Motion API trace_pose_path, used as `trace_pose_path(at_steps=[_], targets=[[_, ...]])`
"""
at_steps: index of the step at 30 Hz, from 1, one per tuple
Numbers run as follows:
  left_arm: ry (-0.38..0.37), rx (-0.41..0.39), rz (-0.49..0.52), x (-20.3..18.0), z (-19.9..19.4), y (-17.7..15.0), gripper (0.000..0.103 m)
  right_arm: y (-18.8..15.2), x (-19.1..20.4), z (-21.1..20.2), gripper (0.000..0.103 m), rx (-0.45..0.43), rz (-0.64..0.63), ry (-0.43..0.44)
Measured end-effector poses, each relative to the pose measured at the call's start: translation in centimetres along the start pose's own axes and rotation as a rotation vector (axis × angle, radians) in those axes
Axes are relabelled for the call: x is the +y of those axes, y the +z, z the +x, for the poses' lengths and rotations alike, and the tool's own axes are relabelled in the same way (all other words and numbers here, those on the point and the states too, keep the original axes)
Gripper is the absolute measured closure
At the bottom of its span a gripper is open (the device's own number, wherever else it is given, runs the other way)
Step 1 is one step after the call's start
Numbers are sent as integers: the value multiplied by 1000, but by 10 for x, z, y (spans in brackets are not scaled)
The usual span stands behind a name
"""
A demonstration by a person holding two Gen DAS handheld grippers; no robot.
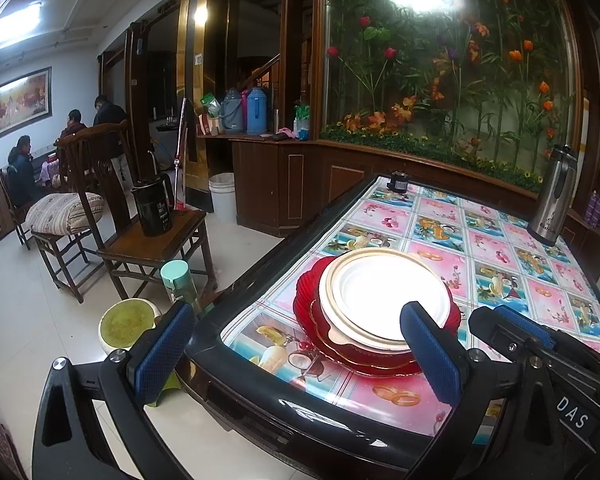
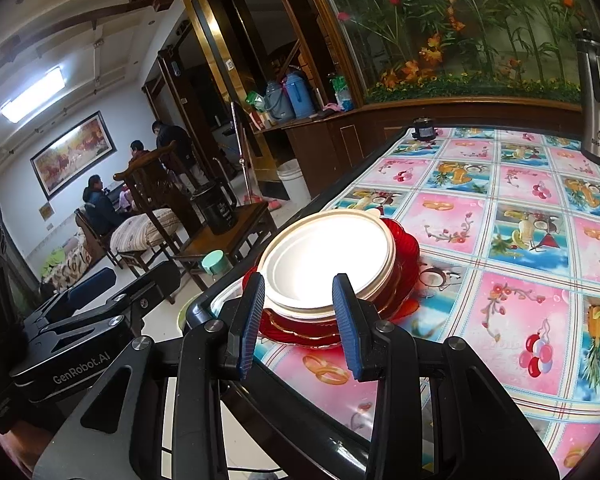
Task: Organize plates and bowls
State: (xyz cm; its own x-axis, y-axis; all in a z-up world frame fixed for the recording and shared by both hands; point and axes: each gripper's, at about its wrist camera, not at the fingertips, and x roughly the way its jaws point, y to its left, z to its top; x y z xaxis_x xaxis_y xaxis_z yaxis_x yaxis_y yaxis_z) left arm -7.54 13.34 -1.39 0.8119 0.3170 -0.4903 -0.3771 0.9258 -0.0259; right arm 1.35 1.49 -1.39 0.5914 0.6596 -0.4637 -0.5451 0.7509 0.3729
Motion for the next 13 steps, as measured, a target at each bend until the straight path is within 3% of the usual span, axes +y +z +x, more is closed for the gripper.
trace_pose_path(at_steps=[13], targets=[[-15, 1, 3, -2, 1, -4, 0, -3, 2, 5, 68, 15, 4, -7]])
